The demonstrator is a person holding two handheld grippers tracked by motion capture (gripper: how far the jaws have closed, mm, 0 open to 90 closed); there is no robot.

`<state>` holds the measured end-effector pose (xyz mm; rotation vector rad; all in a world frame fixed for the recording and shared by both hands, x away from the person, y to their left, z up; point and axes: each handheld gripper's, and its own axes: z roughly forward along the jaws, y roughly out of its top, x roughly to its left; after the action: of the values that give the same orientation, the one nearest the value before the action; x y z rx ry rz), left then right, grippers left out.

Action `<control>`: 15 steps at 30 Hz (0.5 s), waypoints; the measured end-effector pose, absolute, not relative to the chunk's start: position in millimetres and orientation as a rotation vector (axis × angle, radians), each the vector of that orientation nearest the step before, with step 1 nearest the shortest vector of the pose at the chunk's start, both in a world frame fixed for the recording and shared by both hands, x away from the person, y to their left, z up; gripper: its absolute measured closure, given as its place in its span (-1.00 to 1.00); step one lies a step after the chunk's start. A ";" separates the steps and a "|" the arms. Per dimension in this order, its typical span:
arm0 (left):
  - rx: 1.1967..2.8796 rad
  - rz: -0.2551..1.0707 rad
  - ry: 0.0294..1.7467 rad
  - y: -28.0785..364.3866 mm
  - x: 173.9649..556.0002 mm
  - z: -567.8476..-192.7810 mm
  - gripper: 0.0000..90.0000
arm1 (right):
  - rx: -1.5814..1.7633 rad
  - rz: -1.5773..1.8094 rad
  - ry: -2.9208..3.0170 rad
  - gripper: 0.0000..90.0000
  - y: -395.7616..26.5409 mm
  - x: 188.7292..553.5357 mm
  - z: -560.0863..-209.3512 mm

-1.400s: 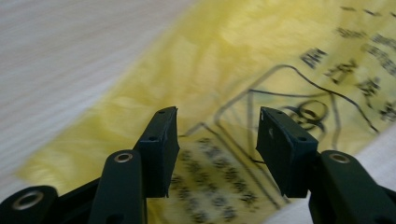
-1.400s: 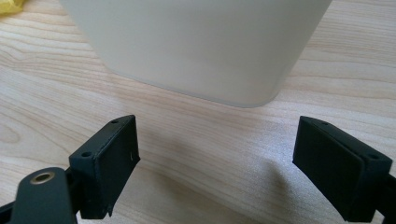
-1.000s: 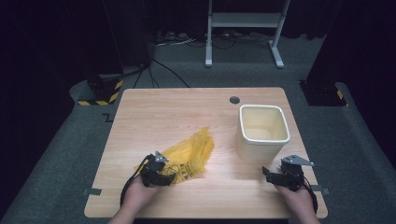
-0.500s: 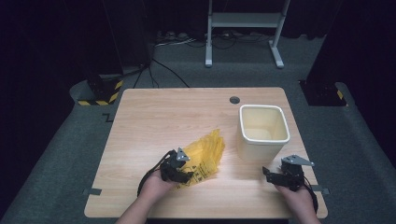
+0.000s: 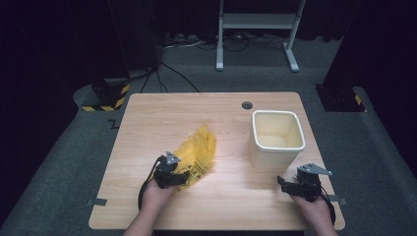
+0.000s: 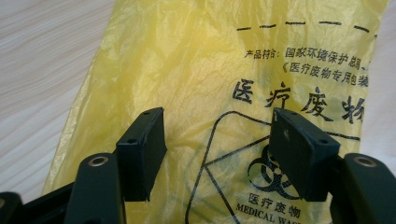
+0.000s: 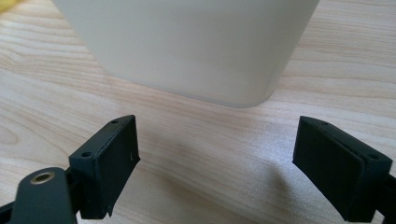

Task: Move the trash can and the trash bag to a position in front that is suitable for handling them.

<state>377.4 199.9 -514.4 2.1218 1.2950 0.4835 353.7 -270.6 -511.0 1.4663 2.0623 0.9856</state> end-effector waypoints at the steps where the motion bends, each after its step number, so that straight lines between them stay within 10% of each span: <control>1: 2.109 0.494 1.320 205.2 377.8 -514.6 -0.22 | 1.472 0.989 2.057 -0.69 -271.2 354.1 -510.7; 15: 1.933 0.599 1.406 227.4 372.3 -494.3 -0.43 | 1.482 1.043 1.968 -0.68 -284.0 350.2 -499.2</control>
<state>372.3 227.4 -494.3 1.9330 1.4064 0.5991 350.2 -284.0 -499.2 1.4822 1.9679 1.0431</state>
